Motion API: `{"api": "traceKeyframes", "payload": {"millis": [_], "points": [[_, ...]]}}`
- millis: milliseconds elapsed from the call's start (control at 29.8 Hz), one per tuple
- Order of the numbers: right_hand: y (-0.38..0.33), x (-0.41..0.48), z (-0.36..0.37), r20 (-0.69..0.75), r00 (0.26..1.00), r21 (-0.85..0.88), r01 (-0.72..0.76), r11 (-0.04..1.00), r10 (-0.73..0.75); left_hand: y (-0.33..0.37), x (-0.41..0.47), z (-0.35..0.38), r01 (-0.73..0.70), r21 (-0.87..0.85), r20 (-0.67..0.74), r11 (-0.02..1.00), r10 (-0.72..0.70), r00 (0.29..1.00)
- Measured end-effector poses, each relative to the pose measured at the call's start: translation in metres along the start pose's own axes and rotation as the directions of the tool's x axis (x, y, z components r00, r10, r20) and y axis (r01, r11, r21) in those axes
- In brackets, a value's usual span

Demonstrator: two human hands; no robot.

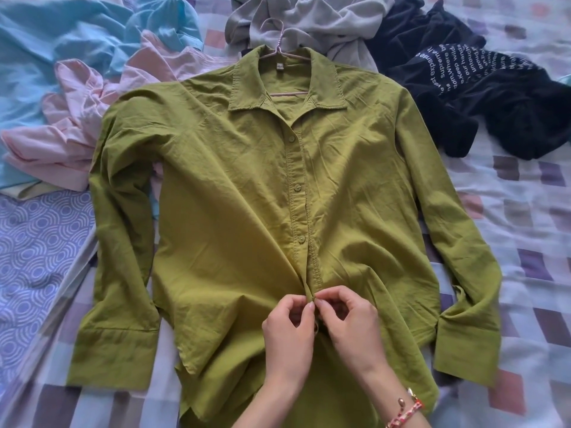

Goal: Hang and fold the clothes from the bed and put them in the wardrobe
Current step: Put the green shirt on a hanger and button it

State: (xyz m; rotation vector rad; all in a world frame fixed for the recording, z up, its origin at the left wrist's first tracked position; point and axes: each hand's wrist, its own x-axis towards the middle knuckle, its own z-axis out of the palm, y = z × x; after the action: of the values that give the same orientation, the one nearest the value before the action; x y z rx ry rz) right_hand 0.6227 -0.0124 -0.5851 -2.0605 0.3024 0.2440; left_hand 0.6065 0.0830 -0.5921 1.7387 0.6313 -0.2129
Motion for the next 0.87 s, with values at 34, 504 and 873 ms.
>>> {"api": "traceKeyframes", "payload": {"millis": [34,504,873], "points": [[0.001,0.001,0.0,0.001,1.0,0.001,-0.004,1.0,0.004,-0.001,0.0,-0.001,-0.018,-0.002,0.008,1.0,0.018,1.0],[-0.004,0.01,-0.007,0.227,0.936,0.396,-0.341,0.852,0.269,-0.004,0.018,-0.008,-0.131,0.047,0.112,0.99,0.125,0.986],[-0.006,0.01,0.018,-0.2,0.945,0.129,-0.235,0.963,0.257,-0.01,0.024,-0.003,-0.523,0.289,0.125,0.802,0.51,0.851]]}}
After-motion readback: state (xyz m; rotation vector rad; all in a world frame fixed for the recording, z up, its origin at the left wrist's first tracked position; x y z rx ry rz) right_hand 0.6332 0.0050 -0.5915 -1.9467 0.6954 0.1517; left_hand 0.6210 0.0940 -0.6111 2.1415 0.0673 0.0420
